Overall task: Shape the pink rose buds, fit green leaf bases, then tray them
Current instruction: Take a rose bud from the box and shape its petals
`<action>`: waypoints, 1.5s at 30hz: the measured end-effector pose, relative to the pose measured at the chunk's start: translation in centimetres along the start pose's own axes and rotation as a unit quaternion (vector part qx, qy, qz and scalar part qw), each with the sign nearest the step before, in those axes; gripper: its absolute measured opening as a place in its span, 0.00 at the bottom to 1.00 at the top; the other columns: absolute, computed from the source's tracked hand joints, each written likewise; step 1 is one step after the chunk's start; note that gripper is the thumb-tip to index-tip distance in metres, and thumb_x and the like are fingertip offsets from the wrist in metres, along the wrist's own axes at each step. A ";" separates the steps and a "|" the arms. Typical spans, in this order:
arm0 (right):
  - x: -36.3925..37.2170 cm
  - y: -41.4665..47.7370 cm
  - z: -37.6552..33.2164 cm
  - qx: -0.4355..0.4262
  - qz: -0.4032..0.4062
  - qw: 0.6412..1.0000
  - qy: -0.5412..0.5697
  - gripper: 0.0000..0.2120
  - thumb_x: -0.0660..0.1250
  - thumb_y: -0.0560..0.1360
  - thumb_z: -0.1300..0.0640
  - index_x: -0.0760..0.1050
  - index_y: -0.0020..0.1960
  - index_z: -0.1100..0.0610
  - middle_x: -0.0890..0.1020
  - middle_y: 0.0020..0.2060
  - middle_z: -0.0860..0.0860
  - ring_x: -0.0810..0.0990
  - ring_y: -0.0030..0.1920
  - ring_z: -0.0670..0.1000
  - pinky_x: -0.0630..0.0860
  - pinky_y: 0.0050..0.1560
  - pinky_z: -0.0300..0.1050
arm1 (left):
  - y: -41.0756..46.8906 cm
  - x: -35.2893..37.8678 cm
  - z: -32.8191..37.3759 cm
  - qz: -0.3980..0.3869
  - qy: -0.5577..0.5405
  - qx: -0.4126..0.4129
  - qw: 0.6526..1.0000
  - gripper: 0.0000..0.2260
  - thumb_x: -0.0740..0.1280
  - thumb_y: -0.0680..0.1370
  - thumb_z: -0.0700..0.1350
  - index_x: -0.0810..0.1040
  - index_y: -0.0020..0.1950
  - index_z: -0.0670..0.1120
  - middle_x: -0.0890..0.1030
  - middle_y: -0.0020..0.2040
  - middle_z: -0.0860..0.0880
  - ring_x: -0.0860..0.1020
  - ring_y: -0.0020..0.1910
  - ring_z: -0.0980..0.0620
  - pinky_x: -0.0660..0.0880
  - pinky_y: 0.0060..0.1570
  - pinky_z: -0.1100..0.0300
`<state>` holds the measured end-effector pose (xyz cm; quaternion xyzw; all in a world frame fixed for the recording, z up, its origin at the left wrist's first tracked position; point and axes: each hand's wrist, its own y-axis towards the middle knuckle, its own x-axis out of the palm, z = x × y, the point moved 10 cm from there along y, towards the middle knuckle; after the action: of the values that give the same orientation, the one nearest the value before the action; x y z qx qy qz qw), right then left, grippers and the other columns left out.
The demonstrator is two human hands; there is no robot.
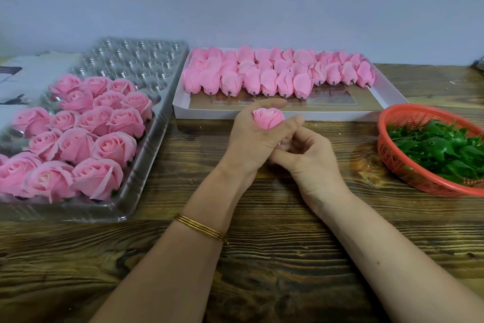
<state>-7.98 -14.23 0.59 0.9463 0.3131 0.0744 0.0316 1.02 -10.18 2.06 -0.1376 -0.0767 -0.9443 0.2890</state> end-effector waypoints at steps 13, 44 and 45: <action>0.7 0.3 0.6 0.041 -0.048 0.992 0.107 0.14 0.74 0.63 0.73 0.80 0.45 0.59 0.81 0.32 0.49 0.79 0.38 0.47 0.77 0.49 0.44 | -0.1 0.4 0.3 -0.049 -0.001 0.013 0.999 0.13 0.77 0.67 0.32 0.78 0.44 0.44 0.79 0.30 0.55 0.78 0.29 0.57 0.77 0.32 0.64; 0.8 0.0 0.3 0.057 -0.072 0.991 0.096 0.10 0.75 0.61 0.66 0.83 0.41 0.59 0.84 0.35 0.54 0.82 0.38 0.49 0.80 0.42 0.41 | -0.3 1.2 -0.9 -0.138 0.005 -0.062 0.988 0.03 0.74 0.69 0.39 0.83 0.36 0.45 0.82 0.35 0.48 0.80 0.37 0.53 0.78 0.41 0.62; 0.9 0.0 0.4 0.061 -0.077 0.990 0.102 0.09 0.74 0.61 0.66 0.82 0.41 0.60 0.84 0.34 0.54 0.82 0.37 0.47 0.78 0.41 0.39 | -0.3 1.2 -0.9 -0.138 0.007 -0.063 0.988 0.02 0.75 0.68 0.41 0.83 0.37 0.45 0.82 0.35 0.48 0.80 0.36 0.53 0.78 0.41 0.61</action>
<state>-7.19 -13.73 0.29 0.9070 0.3906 0.1486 -0.0522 -0.33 -10.77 1.53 -0.1365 -0.0333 -0.9791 0.1469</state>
